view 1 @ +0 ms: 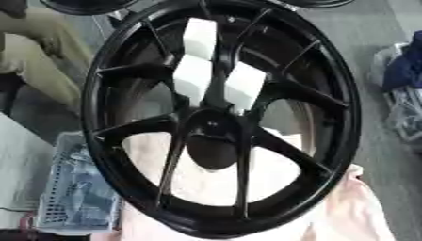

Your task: Pull the pin out of the wheel hub.

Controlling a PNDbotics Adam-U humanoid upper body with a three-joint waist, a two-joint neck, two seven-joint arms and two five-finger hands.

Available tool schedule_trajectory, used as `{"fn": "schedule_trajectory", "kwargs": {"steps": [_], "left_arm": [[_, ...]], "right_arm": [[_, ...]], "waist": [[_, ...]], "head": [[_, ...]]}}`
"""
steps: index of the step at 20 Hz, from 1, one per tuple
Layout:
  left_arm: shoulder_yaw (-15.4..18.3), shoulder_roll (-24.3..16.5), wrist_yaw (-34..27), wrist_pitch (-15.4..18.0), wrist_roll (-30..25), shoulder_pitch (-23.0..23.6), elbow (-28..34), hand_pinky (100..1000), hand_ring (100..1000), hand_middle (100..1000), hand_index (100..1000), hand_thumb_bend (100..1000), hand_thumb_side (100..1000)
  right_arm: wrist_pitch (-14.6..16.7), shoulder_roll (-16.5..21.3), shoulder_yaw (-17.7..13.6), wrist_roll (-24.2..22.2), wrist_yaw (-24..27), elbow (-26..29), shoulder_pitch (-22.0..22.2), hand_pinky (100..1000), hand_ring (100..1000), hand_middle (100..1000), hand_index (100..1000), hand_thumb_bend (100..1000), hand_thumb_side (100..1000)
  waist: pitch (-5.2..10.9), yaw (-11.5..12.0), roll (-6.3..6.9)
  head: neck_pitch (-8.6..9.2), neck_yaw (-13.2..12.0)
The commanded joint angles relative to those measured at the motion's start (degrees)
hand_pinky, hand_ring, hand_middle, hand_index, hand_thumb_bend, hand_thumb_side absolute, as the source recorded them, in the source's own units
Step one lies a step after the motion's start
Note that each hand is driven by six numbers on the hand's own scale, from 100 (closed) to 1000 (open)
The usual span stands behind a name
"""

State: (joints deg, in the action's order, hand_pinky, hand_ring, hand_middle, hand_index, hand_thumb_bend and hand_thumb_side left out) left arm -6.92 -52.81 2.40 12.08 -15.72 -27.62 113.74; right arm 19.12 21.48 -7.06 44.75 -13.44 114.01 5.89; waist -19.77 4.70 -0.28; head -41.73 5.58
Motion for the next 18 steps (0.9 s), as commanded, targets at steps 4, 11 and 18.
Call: {"fn": "schedule_trajectory", "kwargs": {"steps": [4,11,18], "left_arm": [[-2.65,-6.69,1.53,-0.46,-6.91,-5.52,0.85,814,713,705,782,100,559],[-6.59,-6.94,0.66,-5.81,-14.52,-14.95,0.85,824,737,718,793,100,552],[-9.82,-6.14,-1.1,-12.19,-20.22,-22.46,0.85,836,757,740,810,100,593]], "right_arm": [[0.14,1.45,-0.09,-0.28,0.57,0.59,0.0,600,757,679,797,100,280],[-0.12,1.39,0.32,-0.73,0.82,0.59,0.18,598,756,679,797,100,290],[-0.36,1.27,0.59,-0.94,0.95,0.59,0.47,596,756,679,797,100,296]], "waist": [[1.36,-0.28,0.04],[1.44,-0.96,0.14],[1.67,-1.37,0.36]], "head": [[-0.09,-0.52],[-0.17,-0.5],[-0.29,-0.54]]}}
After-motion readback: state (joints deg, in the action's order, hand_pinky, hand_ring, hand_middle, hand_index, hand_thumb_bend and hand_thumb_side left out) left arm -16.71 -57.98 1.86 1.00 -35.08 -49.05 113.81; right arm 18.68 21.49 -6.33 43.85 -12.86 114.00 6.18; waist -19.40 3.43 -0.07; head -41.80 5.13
